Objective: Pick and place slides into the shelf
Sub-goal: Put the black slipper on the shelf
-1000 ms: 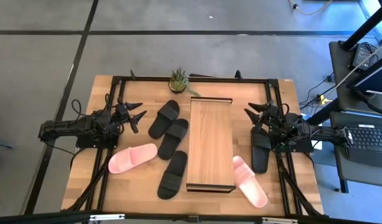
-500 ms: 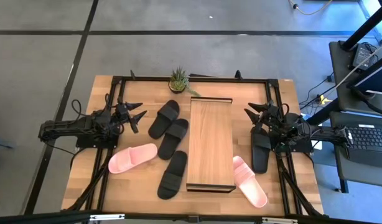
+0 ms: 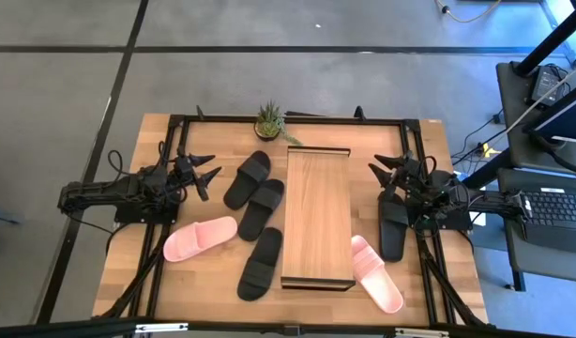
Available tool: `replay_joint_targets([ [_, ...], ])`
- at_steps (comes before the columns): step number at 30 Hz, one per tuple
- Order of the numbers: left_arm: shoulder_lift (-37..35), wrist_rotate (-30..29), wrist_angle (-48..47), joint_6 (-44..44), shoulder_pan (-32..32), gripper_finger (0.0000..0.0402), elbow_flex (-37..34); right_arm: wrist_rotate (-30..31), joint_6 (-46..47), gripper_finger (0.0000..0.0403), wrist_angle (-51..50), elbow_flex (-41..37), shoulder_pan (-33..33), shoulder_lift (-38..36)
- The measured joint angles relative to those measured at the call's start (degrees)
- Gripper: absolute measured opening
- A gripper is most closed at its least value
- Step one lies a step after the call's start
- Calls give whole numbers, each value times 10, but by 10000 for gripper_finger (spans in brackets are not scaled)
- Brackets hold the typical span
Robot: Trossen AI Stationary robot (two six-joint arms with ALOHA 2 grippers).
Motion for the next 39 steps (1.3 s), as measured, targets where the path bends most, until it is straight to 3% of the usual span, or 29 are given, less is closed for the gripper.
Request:
replay_joint_targets([
  [22, 0, 0, 0, 0, 0, 204, 0, -3, 145, 179, -9, 0, 0, 0],
  [30, 0, 0, 0, 0, 0, 204, 0, -18, 60, 179, 17, 35, 0, 6],
  [34, 0, 0, 0, 0, 0, 204, 0, -17, 12, 179, 13, 105, 0, 44],
  [39, 0, 0, 0, 0, 0, 204, 0, -17, -110, 179, 1, 238, 0, 145],
])
